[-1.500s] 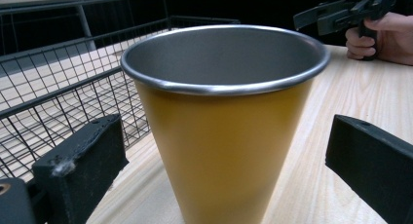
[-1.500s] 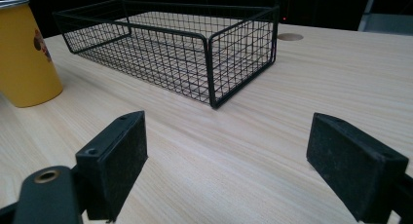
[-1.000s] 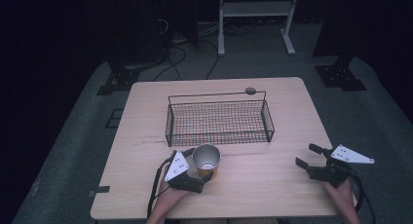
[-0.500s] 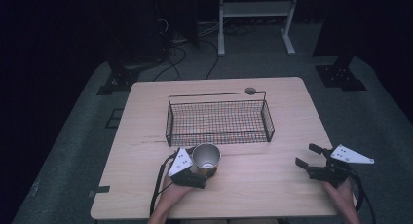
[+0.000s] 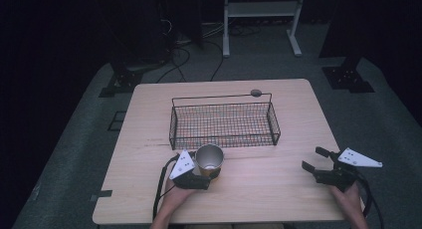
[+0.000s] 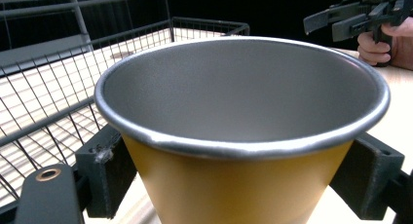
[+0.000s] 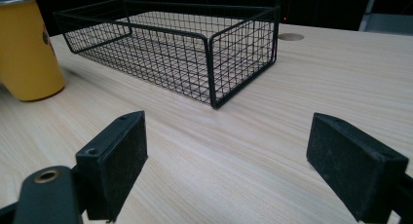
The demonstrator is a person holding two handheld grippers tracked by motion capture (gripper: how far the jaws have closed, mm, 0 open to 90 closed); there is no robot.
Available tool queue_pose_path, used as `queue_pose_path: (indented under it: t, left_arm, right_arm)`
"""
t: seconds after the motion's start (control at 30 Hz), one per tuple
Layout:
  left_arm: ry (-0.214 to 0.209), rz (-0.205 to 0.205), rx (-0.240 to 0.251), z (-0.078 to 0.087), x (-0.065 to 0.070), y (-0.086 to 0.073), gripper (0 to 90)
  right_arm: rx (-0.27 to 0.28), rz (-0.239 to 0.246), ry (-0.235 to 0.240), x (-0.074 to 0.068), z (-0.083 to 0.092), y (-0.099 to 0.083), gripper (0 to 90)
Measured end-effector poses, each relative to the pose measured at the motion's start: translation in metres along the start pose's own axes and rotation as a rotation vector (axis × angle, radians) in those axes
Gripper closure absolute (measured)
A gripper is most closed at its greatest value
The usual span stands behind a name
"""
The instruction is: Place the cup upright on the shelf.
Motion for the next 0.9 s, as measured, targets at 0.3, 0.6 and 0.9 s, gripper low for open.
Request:
queue_pose_path:
  t: [0.3,0.6,0.9]
  left_arm:
    - [-0.007,-0.011,0.037,0.000,-0.002,0.019,14.8]
    - [-0.019,-0.018,0.066,0.003,-0.005,0.036,14.8]
    - [-0.016,-0.020,0.096,0.003,-0.011,0.054,14.8]
  right_arm:
    - [-0.001,0.001,0.001,0.000,0.000,0.000,13.9]
    - [0.001,0.000,0.001,0.000,0.000,0.000,13.9]
    - [0.001,0.000,0.001,0.000,0.000,0.000,13.9]
Point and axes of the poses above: each handheld gripper's, and its own axes: z roughly backward along the jaws, y roughly out of its top, x roughly to its right, the point moved 10 cm from there along -z, roughly forward along the jaws, and after that the axes turned 11 degrees about y, right-handed, at the moved point
